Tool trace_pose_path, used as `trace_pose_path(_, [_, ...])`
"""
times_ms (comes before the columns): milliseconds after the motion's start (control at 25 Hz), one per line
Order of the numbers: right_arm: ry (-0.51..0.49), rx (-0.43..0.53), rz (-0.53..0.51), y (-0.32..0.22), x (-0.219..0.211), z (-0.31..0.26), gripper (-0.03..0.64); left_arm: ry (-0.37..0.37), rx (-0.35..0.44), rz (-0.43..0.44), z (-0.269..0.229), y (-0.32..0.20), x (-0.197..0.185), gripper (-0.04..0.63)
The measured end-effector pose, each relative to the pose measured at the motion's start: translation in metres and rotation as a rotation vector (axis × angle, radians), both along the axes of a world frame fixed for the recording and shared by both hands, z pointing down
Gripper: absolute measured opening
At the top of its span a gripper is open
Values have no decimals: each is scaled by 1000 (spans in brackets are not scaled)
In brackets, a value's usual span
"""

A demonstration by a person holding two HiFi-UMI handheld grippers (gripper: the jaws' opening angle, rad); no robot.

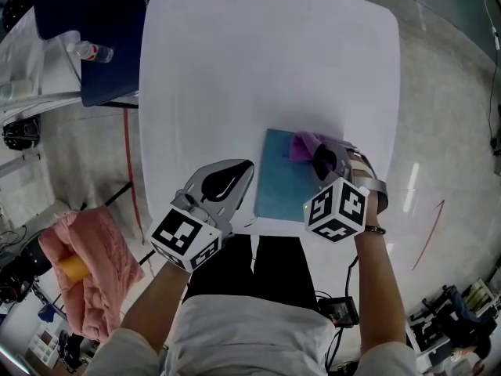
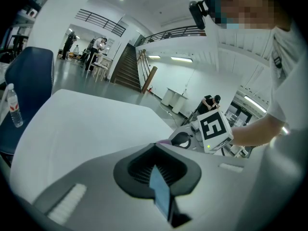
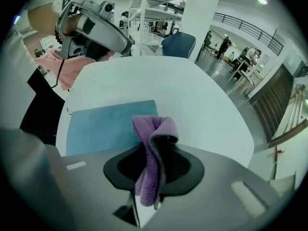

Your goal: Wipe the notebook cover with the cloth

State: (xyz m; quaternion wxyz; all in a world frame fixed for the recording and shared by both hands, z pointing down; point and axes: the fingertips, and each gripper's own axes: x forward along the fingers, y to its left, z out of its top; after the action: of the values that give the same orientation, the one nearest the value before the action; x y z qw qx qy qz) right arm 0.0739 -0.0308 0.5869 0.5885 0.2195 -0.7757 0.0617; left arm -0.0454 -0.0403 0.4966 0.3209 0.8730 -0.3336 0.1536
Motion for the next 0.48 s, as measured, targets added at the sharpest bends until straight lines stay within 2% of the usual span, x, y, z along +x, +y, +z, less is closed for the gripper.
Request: trace_pose_path(480, [17,-59,15,9,-4,3,104,9,-3,7,1,4,2,0])
